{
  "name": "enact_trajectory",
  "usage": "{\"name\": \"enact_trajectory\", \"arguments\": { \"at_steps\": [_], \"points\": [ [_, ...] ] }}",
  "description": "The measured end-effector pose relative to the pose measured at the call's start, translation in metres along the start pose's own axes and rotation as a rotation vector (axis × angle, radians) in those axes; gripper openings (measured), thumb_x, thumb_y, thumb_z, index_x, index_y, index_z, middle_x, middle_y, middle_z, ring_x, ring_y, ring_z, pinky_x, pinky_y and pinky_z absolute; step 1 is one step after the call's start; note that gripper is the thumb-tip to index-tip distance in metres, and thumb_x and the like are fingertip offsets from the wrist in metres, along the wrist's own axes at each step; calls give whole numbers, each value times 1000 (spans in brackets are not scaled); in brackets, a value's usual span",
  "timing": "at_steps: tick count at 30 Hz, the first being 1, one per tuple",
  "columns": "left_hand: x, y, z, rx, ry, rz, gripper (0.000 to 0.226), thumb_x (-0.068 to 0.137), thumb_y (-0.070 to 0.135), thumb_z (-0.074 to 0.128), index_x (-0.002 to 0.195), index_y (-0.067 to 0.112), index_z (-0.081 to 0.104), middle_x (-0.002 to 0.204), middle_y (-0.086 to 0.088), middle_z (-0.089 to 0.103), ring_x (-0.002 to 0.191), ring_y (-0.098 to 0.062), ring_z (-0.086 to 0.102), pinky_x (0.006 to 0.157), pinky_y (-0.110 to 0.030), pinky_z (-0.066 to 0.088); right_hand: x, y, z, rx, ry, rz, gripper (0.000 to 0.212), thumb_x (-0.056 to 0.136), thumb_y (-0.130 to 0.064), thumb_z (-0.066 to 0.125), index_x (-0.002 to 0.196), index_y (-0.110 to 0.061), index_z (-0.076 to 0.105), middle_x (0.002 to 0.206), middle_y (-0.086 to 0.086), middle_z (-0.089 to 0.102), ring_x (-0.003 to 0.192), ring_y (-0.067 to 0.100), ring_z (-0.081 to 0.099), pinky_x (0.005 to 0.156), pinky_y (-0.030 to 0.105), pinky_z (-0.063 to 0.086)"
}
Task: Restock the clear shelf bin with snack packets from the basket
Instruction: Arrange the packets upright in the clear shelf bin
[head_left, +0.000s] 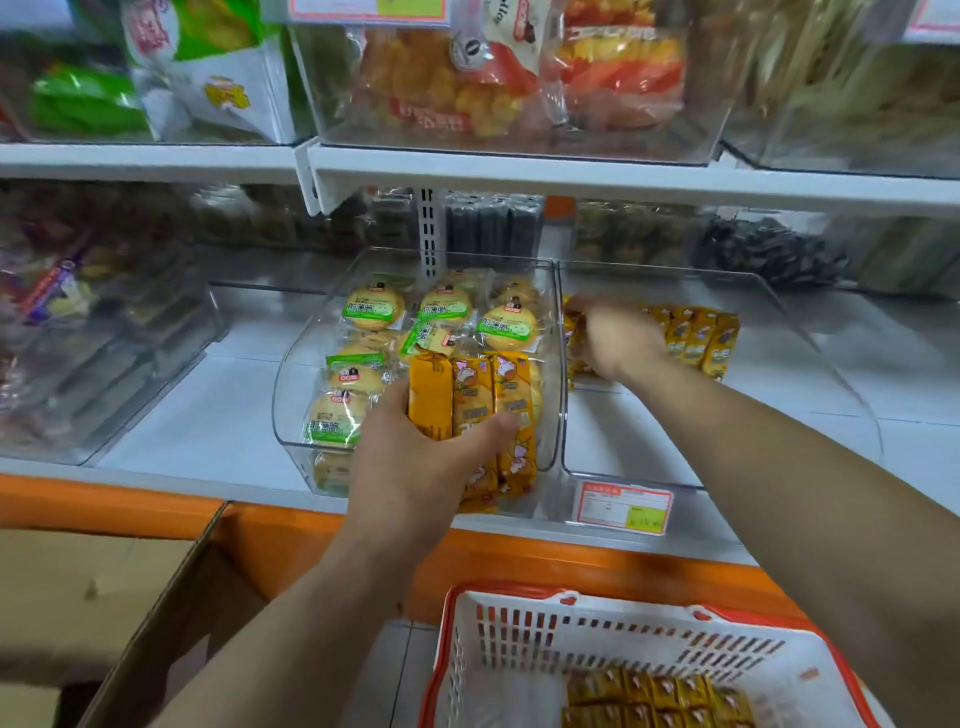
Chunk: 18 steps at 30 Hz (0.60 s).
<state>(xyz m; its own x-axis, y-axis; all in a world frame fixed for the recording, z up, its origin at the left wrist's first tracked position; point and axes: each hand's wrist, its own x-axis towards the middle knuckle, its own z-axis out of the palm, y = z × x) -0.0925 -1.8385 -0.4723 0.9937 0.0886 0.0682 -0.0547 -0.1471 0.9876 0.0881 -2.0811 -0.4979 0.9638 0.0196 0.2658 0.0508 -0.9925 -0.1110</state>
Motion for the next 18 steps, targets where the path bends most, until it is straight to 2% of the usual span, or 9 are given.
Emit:
{"name": "enact_trajectory", "arguments": {
  "at_steps": [2, 6, 8, 11, 13, 15, 18],
  "points": [
    [-1, 2, 2, -10, 4, -1, 33, 73, 38, 89, 99, 32, 70, 84, 19, 78, 75, 1, 75, 54, -13, 55, 0, -3, -3, -25, -4, -4, 55, 83, -29, 74, 133, -29, 51, 119, 11, 63, 105, 34, 62, 73, 33, 47],
    [-4, 9, 5, -32, 23, -19, 31, 74, 37, 89, 97, 31, 69, 81, 21, 77, 72, 1, 74, 51, -11, 52, -15, -3, -27, 31, -41, 28, 67, 81, -38, 77, 140, -29, 46, 131, 10, 60, 118, 32, 59, 88, 39, 53],
    [-7, 14, 5, -53, 26, -27, 30, 74, 36, 89, 97, 30, 69, 80, 21, 76, 70, 2, 74, 49, -10, 51, -35, 0, -48, 119, -10, 45, 61, 80, -40, 77, 135, -29, 53, 123, 5, 64, 114, 28, 61, 88, 37, 53],
    [-15, 21, 9, -81, 0, -24, 32, 76, 33, 88, 101, 27, 70, 82, 18, 77, 71, 0, 75, 52, -13, 54, -86, 1, -82, 466, 33, 23, 34, 78, -31, 83, 106, -27, 66, 90, -4, 65, 80, 13, 64, 70, 30, 50],
    [-22, 27, 13, -84, -36, -34, 35, 76, 34, 87, 105, 26, 70, 85, 14, 79, 76, -5, 77, 59, -21, 61, -129, -3, -102, 707, -11, -5, 23, 78, -22, 84, 91, -28, 67, 80, -5, 66, 62, 4, 58, 63, 26, 48],
    [-31, 30, 18, -90, -101, -43, 32, 77, 34, 86, 104, 25, 71, 86, 11, 80, 78, -10, 78, 66, -28, 63, -172, -8, -119, 930, -92, -5, 19, 82, -19, 80, 96, -28, 71, 82, -3, 71, 62, 11, 64, 55, 31, 54],
    [-47, 35, 30, -113, -220, -54, 27, 79, 32, 85, 102, 24, 74, 89, 5, 81, 82, -16, 79, 72, -36, 64, -213, -16, -132, 1191, -180, 33, 29, 92, -22, 69, 118, -32, 66, 92, -4, 74, 73, 19, 72, 54, 32, 56]
  ]
}}
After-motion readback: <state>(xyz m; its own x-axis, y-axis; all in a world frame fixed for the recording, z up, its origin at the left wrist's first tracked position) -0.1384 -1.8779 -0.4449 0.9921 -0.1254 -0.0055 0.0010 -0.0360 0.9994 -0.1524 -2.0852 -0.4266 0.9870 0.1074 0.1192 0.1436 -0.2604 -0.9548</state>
